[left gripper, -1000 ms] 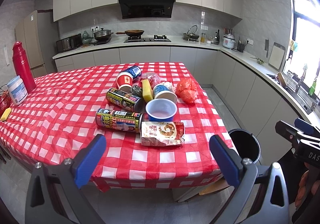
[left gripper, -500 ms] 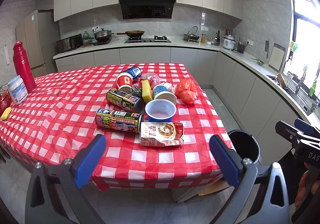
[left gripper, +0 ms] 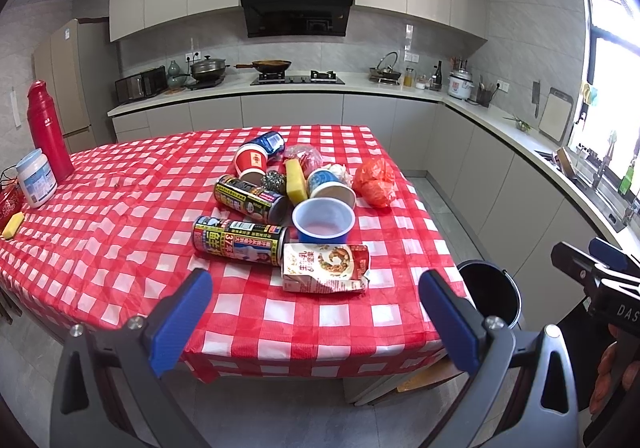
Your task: Collect trash
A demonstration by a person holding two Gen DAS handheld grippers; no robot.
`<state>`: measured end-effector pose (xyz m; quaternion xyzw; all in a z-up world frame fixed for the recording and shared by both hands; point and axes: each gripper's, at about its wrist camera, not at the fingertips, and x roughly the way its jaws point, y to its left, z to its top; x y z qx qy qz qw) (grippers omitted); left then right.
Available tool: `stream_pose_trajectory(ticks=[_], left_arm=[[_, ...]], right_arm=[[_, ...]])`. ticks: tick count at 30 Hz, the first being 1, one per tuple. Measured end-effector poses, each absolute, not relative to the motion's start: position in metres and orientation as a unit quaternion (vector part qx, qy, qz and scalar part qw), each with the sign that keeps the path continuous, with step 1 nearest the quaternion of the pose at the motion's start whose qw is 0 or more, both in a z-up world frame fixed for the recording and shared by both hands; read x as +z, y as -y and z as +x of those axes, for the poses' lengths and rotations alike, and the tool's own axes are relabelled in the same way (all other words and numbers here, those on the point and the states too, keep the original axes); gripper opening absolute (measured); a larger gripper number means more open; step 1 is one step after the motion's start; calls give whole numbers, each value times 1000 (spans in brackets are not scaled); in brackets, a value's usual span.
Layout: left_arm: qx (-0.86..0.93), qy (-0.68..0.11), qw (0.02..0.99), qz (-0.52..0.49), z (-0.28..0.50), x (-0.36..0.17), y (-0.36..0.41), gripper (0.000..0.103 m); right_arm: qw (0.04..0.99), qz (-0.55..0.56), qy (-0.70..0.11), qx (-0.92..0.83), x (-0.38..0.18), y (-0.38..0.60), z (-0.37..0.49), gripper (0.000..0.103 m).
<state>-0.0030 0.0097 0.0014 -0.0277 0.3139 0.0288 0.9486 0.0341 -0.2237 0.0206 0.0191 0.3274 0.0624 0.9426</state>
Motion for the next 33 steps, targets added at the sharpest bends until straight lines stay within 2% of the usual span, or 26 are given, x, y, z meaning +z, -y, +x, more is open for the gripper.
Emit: stream_pose_trajectory(ticks=[21, 26, 30, 33], left_arm=[[54, -315, 947, -42, 4, -6, -29, 103], [76, -334, 937, -65, 22, -28, -56, 103], [85, -350, 930, -76, 40, -44, -71, 94], [81, -366, 923, -88, 54, -55, -82, 89]], right_arm=[[936, 29, -340, 88, 8, 225, 56, 103], [930, 40, -348, 107, -2, 225, 77, 103], [924, 47, -362, 116, -12, 218, 99, 103], [918, 55, -373, 123, -18, 210, 121, 95]])
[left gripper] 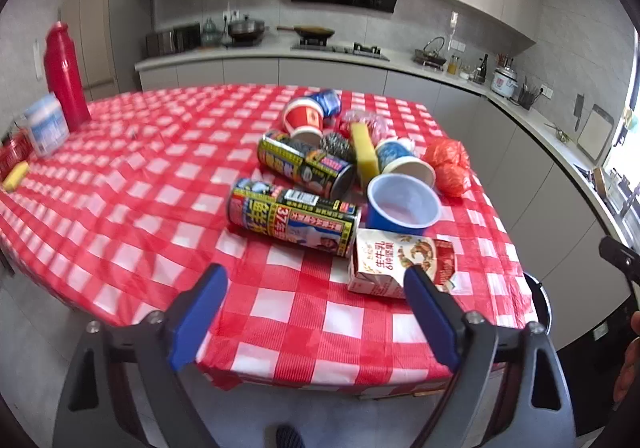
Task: Collect trash
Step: 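Grasp the red paper cup with left tool while right tool grasps orange bag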
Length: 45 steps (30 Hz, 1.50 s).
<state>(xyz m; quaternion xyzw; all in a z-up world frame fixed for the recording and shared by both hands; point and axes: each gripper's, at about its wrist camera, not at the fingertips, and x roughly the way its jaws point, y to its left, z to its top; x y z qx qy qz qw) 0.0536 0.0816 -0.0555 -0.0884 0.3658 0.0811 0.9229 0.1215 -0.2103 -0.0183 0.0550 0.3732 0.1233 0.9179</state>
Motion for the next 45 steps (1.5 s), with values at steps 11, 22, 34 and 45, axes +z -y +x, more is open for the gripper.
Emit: stream_pose_trajectory(ticks=[11, 22, 34, 45], left_arm=[[67, -372, 921, -92, 144, -61, -114, 85], [32, -423, 896, -131, 229, -74, -143, 67], [7, -479, 876, -54, 324, -82, -149, 66], [-17, -514, 857, -22, 354, -93, -151, 69]], right_arm=[[909, 63, -396, 116, -27, 171, 207, 79], [902, 72, -413, 97, -42, 135, 290, 77], [888, 72, -446, 81, -70, 109, 355, 77], [854, 97, -507, 66, -114, 110, 382, 77]])
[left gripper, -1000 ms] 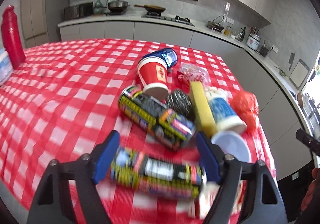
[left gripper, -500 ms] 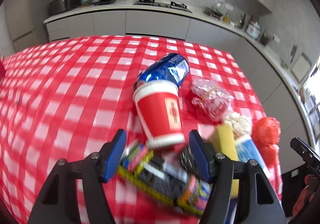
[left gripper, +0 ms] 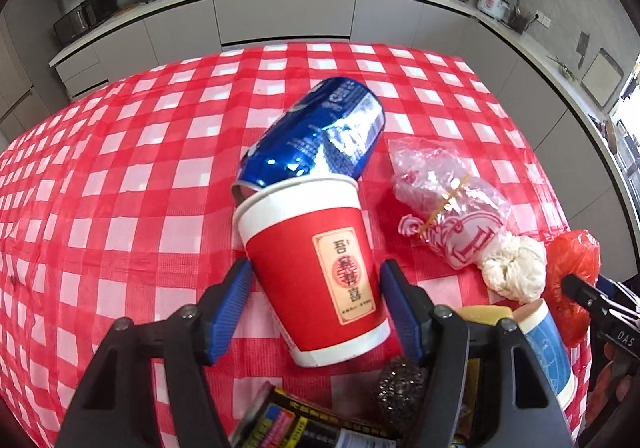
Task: Collect trash
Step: 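Grasp the red paper cup with left tool while right tool grasps orange bag, then carry the red cup and orange bag over the black bin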
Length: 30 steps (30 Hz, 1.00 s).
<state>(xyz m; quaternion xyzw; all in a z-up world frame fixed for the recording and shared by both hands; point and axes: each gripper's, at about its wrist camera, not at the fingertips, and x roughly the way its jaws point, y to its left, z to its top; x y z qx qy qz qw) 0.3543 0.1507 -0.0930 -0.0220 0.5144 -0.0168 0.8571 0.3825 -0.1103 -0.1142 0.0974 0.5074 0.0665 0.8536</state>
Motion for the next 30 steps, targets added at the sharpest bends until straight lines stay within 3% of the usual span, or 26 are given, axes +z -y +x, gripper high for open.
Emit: stream_pose_trajectory(ticks=[3, 5, 6, 8, 30], left_arm=[[-12, -522, 853, -9, 356, -103, -154, 69], [-17, -529, 848, -19, 355, -108, -161, 62], [-17, -527, 849, -22, 355, -108, -163, 62], [-19, -525, 850, -22, 354, -106, -165, 59], [-19, -445, 895, -11, 310, -51, -168, 56]], right_arm=[[852, 98, -509, 70, -117, 108, 381, 77], [851, 95, -510, 75, -118, 105, 380, 75], [850, 95, -512, 80, -119, 103, 380, 70], [847, 102, -515, 90, -121, 100, 382, 43], [868, 111, -475, 91, -79, 108, 349, 40]])
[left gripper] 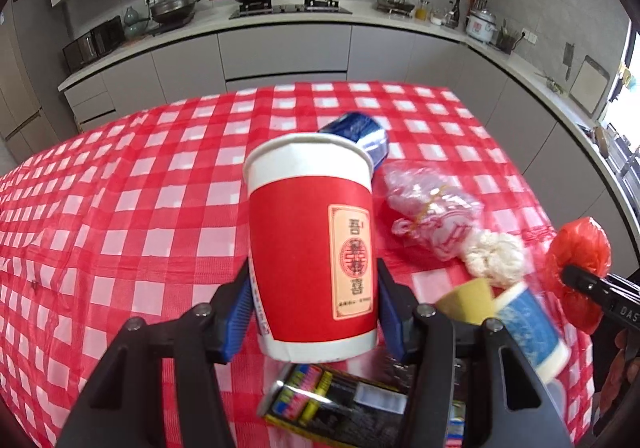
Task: Collect trash
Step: 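Carry the red cup and orange bag over the black bin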
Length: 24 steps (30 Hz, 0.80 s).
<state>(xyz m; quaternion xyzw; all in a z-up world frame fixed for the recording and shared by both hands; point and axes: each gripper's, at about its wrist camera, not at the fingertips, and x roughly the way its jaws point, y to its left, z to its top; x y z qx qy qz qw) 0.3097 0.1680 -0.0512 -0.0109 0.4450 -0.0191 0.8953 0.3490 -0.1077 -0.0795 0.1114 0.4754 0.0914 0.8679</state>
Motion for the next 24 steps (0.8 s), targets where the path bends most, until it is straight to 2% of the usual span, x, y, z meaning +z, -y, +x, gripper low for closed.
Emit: stream_pose_trajectory(ticks=[24], left_arm=[[-8, -402, 915, -36, 256, -36, -126, 56]], right_arm=[[886, 83, -444, 107, -45, 120, 310, 40]])
